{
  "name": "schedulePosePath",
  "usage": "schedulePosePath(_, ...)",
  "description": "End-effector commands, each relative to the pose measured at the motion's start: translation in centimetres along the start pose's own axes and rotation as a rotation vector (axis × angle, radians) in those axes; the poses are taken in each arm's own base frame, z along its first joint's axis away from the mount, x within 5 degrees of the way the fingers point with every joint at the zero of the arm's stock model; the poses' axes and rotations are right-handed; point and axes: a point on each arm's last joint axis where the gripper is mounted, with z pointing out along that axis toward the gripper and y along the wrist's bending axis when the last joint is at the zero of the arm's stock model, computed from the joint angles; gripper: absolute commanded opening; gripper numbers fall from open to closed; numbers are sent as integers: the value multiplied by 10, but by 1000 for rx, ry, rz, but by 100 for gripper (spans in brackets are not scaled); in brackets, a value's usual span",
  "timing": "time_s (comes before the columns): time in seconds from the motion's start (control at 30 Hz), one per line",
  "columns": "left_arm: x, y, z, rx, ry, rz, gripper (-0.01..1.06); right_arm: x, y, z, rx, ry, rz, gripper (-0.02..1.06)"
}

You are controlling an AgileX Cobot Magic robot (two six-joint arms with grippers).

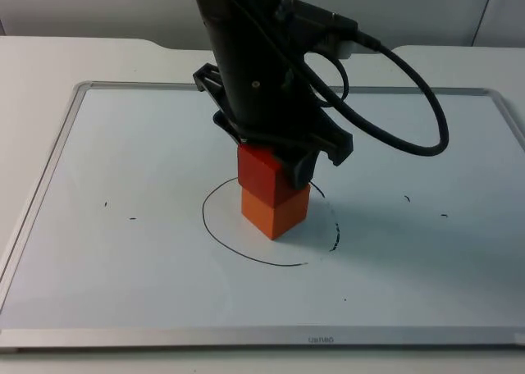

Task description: Pick up one cube with the left hand and another cube with the right hand. First place the cube in the right hand at the target position, then stack the cube in the left hand on top.

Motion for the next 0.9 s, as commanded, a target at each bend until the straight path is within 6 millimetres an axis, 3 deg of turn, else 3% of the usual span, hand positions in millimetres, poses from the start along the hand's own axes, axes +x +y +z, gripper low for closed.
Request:
schedulePosePath(0.0,-1,-3,3,11,-5,6,0,1,0,1,1,-9,0,93)
schedulePosePath(0.17,-1,-3,3,11,-5,6,5,1,0,1,5,-9,-3,93)
schedulePosePath(0.23,-1,-3,3,12,-5,5,14,1,0,1,5,-9,-3,93)
schedulePosePath(0.27,-2,-3,2,14,-7,4,25,1,0,1,5,-9,-3,93)
schedulePosePath(0.3,-2,-3,2,14,-7,4,25,1,0,1,5,-9,-3,93)
schedulePosePath(0.47,-2,-4,-4,17,-13,2,75,1,0,1,5,-9,-3,93)
schedulePosePath(0.6,-5,-5,-12,25,7,5,85,1,0,1,5,-9,-3,93)
schedulePosePath(0.7,-9,-6,-19,33,20,6,85,1,0,1,5,-9,-3,93)
schedulePosePath(0.87,-24,-11,-51,77,15,1,85,0,0,1,5,-12,-3,93)
